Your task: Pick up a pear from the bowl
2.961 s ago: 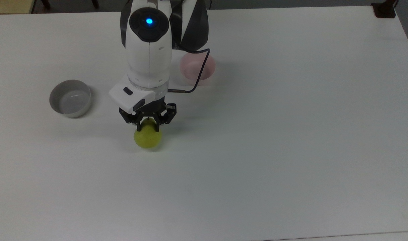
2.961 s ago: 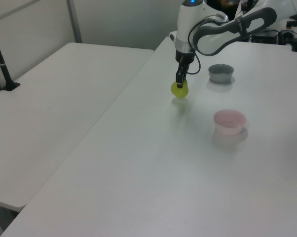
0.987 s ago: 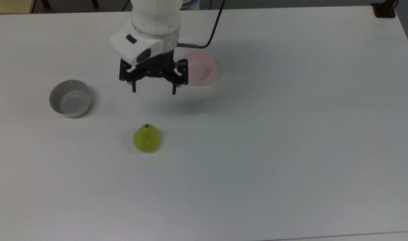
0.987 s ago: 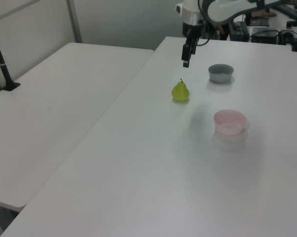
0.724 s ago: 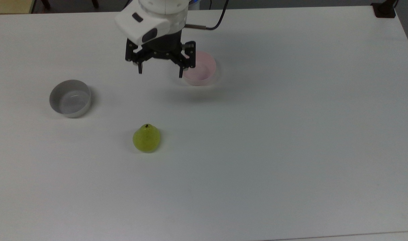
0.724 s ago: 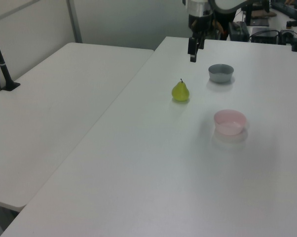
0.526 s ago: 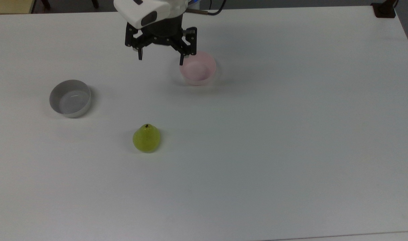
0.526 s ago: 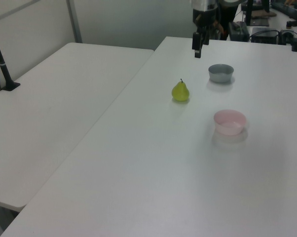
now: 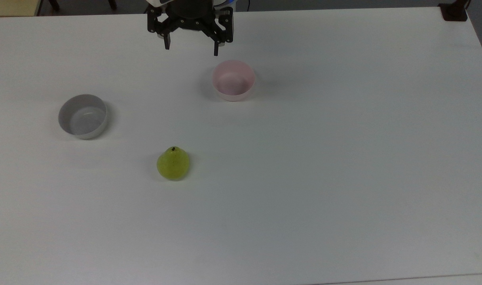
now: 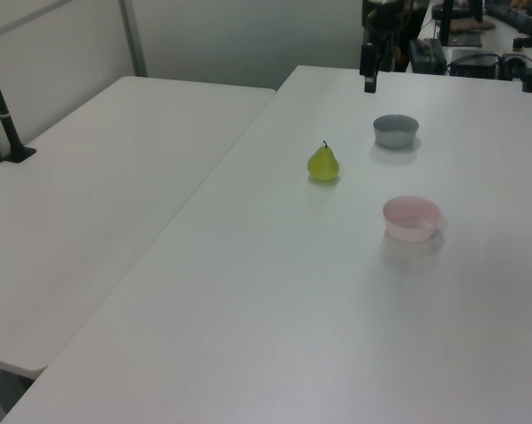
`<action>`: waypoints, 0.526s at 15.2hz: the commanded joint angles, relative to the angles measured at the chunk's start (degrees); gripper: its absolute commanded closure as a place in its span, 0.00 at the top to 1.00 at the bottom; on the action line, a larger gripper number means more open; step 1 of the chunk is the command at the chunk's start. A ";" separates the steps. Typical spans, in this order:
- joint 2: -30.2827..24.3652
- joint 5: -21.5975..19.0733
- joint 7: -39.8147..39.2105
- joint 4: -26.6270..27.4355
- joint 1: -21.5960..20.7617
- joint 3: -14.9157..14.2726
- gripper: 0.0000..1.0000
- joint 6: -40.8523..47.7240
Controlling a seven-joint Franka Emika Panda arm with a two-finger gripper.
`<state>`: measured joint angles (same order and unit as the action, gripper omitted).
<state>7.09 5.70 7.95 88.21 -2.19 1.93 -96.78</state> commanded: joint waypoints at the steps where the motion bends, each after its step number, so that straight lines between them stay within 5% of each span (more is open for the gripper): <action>1: -4.01 -1.30 0.84 4.77 -0.80 -0.69 1.00 0.36; 8: -4.36 -1.30 0.75 4.51 -0.09 -0.70 1.00 0.62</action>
<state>4.58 5.42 8.00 90.89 -2.20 1.59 -96.77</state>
